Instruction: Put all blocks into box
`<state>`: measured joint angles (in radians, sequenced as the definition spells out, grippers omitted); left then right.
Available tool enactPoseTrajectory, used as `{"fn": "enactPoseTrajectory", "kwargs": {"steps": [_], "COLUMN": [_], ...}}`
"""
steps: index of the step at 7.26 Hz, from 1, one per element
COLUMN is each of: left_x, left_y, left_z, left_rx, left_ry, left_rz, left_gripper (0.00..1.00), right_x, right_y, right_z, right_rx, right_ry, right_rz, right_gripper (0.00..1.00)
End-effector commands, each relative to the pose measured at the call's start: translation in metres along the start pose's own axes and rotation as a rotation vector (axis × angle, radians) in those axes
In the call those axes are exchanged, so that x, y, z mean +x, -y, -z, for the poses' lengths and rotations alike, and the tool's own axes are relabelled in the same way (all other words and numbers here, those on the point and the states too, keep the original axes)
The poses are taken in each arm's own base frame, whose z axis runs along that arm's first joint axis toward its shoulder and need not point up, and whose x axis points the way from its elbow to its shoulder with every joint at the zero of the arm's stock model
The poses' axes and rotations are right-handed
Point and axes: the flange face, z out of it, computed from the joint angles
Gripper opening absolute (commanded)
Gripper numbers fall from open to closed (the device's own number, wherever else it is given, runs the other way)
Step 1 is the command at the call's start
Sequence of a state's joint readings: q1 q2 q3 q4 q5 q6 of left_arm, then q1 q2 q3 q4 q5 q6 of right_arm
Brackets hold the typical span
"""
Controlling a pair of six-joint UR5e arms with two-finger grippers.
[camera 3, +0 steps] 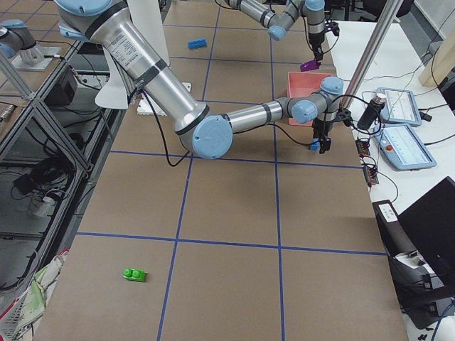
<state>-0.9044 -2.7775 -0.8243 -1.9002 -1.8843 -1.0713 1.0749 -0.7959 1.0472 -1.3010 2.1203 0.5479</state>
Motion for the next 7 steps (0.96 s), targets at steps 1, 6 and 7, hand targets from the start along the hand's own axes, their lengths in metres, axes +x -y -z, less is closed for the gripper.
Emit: {"fn": "enactPoseTrajectory", "kwargs": {"steps": [1,6,7], "left_x": [0.026,0.038,0.039], "left_y": [-0.031,-0.040,-0.040], "left_z": [-0.036,-0.032,-0.031], "left_rx": [0.051,0.047,0.048], "left_ry": [0.014,-0.031,-0.032], "left_rz": [0.075,0.030,0.030], "left_gripper": [0.00,1.00,1.00], "right_x": [-0.036,-0.060,-0.081], "right_y": [0.006,0.021,0.015], "right_z": [-0.013,-0.049,-0.060], "right_rx": [-0.008,0.064,0.086], "right_ry": [0.006,0.009,-0.021], "right_rz": [-0.074,-0.224,-0.251], "right_gripper": [1.00,0.99,0.98]}}
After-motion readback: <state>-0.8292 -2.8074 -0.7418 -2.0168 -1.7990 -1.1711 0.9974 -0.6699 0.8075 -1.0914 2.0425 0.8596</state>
